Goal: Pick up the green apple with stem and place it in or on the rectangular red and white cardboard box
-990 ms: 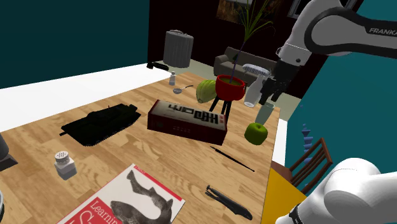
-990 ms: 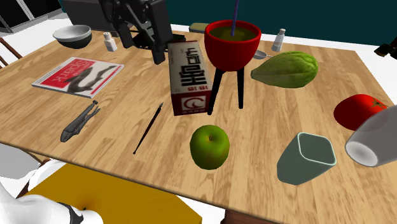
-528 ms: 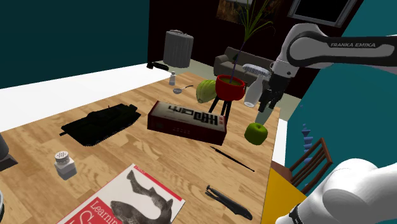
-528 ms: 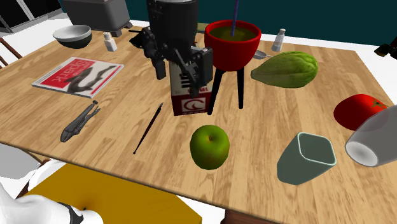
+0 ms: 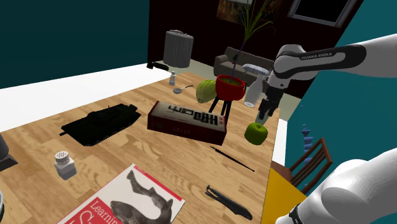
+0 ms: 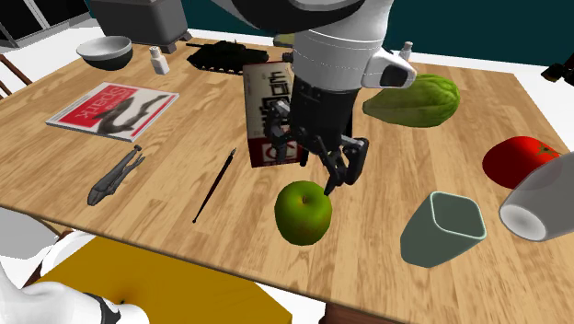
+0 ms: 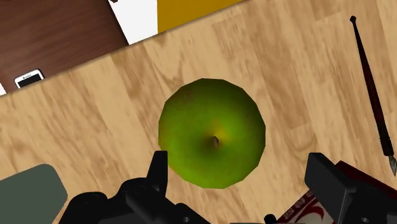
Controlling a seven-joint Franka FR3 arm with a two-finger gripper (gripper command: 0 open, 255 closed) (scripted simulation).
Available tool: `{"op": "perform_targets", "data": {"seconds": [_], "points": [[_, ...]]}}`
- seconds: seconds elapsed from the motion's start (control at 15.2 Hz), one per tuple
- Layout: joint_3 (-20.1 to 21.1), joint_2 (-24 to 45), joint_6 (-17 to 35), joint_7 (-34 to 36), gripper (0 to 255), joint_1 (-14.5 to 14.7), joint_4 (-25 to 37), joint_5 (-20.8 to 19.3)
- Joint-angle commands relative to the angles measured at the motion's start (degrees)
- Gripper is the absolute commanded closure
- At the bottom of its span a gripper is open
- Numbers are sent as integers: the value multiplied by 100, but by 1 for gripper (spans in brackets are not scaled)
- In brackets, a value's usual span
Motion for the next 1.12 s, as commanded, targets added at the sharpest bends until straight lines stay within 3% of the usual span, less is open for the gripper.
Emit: {"op": "perform_targets", "data": {"seconds": [0.0,0.46,0.92,0.99,1.06], "points": [[-63,166,136,-82,0,-11,-27,3],[-111,286,669,-95,0,-24,-443,-5],[-111,286,668,-95,0,-24,-443,-6],[-111,286,668,-95,255,-24,-443,-6],[-111,286,668,-95,255,-24,-443,-6]]}}
